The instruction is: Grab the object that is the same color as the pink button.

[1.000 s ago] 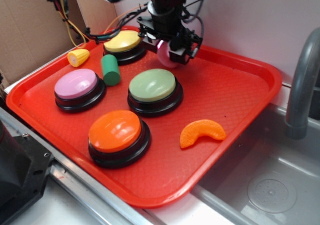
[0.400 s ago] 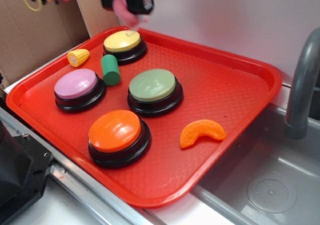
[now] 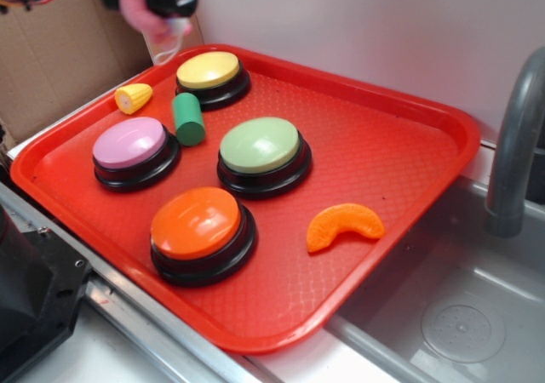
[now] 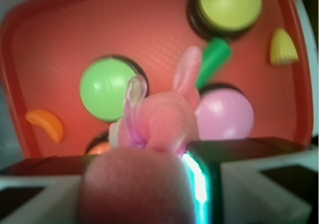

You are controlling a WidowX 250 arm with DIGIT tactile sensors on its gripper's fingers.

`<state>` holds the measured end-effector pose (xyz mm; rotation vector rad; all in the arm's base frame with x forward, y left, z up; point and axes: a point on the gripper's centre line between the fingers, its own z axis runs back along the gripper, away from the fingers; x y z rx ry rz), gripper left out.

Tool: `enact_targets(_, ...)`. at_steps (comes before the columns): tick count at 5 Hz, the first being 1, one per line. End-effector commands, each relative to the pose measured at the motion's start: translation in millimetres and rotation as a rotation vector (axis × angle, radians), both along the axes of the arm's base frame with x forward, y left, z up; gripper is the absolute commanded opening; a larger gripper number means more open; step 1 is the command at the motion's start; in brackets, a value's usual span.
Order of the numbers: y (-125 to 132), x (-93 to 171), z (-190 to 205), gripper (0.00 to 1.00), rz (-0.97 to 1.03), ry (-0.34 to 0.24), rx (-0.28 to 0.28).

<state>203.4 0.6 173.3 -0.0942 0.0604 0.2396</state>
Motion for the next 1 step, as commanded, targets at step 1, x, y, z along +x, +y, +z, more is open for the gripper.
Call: enact_targets(1, 7.5, -0.2, 3.9, 0.00, 0.106, -0.029, 0.069)
